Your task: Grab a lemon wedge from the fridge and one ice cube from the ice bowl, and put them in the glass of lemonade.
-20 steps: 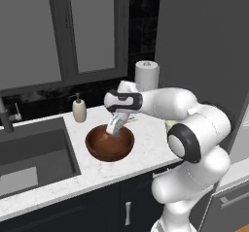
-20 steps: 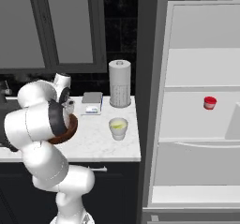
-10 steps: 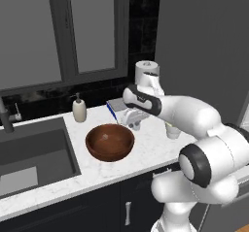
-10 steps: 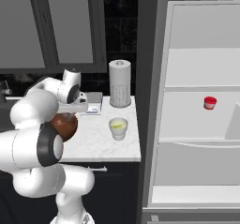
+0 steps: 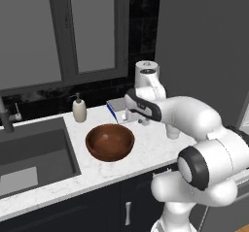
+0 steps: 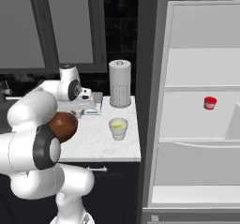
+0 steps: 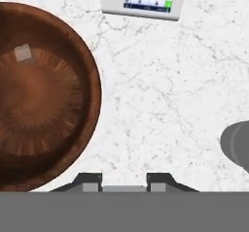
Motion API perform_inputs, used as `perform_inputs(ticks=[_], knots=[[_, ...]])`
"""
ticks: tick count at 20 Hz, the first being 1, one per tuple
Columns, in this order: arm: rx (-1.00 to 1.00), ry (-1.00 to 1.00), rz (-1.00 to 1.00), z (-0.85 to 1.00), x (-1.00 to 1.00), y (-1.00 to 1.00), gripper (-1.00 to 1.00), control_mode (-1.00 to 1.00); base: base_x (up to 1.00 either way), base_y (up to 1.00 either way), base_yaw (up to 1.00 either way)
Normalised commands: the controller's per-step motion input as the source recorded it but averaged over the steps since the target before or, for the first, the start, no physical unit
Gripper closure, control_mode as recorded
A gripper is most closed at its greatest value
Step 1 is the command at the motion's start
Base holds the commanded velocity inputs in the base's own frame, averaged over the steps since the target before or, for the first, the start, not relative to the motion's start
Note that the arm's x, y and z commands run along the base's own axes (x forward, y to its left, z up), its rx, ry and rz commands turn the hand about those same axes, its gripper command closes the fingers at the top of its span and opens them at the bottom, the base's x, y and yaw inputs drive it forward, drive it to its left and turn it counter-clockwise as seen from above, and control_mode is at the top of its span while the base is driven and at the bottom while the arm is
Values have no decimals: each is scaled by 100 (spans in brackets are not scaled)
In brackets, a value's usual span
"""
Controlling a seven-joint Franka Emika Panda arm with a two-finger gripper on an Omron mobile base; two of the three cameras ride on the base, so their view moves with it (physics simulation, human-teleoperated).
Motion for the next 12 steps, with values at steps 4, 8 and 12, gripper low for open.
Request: perform_inputs(ticks=[4,8,12], knots=[[0,-13,-15,0,39,-65,100,-100,0,0,0],[0,-17,-10,0,17,-76,100,-100,0,0,0],[0,-20,-5,-16,-3,-77,100,-100,0,0,0]])
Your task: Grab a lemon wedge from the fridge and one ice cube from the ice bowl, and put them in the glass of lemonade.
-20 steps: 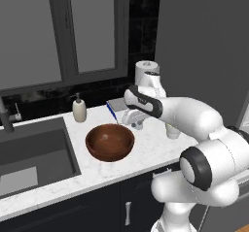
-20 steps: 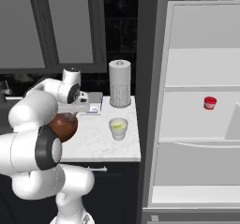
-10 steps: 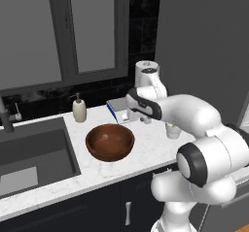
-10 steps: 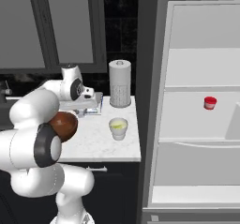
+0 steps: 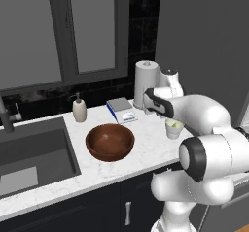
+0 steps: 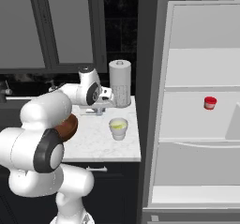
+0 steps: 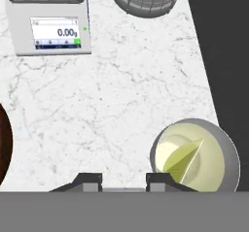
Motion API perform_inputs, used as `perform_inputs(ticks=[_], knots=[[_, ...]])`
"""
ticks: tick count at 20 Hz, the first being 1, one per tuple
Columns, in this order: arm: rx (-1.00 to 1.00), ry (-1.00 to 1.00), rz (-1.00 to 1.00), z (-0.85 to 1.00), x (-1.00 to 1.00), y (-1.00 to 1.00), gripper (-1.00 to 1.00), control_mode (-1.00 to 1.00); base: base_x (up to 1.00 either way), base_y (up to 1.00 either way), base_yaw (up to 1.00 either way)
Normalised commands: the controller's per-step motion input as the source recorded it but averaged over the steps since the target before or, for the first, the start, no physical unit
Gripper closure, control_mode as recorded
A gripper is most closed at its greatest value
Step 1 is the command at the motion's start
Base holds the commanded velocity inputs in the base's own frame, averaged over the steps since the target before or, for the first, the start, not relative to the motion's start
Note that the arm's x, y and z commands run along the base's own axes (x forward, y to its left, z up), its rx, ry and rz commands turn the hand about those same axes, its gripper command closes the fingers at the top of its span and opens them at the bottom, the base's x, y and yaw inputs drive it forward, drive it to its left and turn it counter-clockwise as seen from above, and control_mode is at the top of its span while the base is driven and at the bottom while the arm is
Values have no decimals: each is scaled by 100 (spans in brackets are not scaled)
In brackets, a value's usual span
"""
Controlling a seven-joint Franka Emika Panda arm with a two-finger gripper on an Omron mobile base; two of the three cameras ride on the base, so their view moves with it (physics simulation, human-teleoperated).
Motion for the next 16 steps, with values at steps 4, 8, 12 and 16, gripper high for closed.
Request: perform_inputs(ticks=[4,8,12,16], knots=[[0,-19,-1,-30,3,-47,100,-100,0,0,0],[0,-4,0,-9,8,-18,100,-100,0,0,0],[0,-1,0,0,2,-32,100,-100,0,0,0],[0,-1,0,0,0,-31,100,-100,0,0,0]])
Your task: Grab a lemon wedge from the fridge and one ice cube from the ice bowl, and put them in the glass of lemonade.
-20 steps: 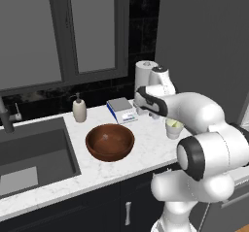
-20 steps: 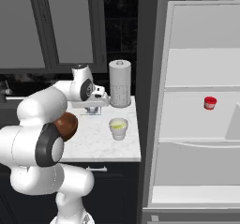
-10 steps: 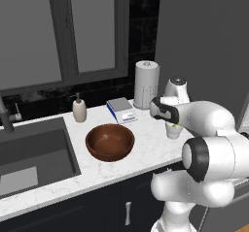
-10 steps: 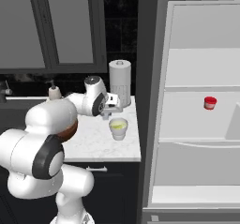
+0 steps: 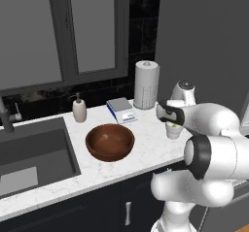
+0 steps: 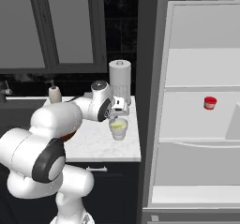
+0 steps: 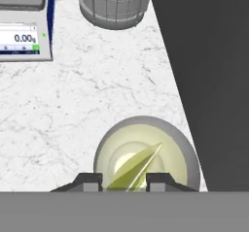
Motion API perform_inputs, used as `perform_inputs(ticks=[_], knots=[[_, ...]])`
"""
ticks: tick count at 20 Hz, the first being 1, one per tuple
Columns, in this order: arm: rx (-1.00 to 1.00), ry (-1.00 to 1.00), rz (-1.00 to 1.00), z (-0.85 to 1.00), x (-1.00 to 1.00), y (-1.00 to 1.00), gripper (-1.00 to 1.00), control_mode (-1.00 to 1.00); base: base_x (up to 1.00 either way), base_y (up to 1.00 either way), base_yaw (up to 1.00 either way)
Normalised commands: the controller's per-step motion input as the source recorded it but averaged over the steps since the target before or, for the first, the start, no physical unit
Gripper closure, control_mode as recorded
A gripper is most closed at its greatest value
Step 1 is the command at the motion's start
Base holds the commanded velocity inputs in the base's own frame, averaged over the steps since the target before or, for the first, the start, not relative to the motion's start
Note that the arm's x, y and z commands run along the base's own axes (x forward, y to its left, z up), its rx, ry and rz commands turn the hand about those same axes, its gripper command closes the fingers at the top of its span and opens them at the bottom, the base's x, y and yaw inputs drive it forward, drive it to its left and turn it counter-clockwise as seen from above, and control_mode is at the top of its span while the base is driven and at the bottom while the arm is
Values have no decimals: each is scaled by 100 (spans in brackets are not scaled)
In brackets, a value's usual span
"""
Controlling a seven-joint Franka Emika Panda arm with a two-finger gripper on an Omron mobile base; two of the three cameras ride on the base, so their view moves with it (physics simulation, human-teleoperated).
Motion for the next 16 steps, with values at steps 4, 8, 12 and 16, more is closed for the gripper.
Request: perform_inputs(ticks=[4,8,12,16], knots=[[0,0,0,0,0,-11,100,-100,0,0,0],[0,0,0,-11,0,-4,100,-100,0,0,0],[0,-2,0,2,-9,0,-100,-100,0,0,0],[0,-4,0,9,-11,0,-100,-100,0,0,0]])
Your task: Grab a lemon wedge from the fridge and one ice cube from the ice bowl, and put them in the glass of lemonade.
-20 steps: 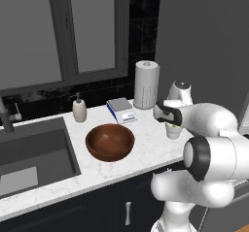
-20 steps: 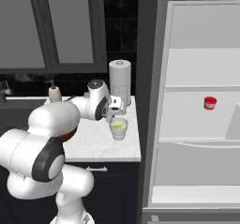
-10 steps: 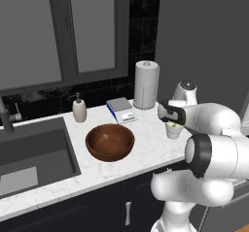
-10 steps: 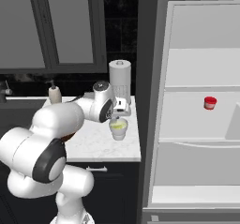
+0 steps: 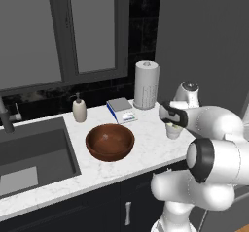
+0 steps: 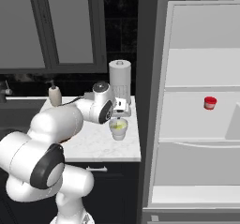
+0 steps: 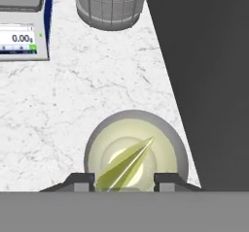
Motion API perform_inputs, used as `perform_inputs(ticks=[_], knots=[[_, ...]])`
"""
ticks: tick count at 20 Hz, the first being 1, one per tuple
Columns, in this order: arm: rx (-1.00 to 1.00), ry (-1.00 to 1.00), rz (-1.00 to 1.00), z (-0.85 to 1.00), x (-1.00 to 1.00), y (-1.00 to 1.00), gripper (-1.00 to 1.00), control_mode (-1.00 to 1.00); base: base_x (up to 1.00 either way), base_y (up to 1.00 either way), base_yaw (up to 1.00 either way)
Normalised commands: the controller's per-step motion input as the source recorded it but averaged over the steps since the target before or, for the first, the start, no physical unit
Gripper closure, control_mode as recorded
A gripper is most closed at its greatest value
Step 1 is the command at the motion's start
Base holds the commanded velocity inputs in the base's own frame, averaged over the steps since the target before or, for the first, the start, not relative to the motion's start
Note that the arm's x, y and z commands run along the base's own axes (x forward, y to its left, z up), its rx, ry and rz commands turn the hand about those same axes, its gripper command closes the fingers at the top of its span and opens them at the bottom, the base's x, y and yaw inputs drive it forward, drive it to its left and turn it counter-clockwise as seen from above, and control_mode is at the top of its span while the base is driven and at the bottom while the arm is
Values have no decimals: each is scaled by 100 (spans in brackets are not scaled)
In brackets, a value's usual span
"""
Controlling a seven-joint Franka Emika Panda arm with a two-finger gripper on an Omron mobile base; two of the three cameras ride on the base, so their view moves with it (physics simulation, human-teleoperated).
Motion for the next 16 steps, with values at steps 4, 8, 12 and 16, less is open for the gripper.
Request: perform_inputs(ticks=[4,8,12,16], knots=[[-7,0,0,17,0,1,-100,-100,0,0,0],[-7,-2,0,36,0,2,-100,-100,0,0,0],[-2,0,0,38,-16,8,-100,-100,0,0,0],[0,0,0,7,-84,0,-100,-100,0,0,0]])
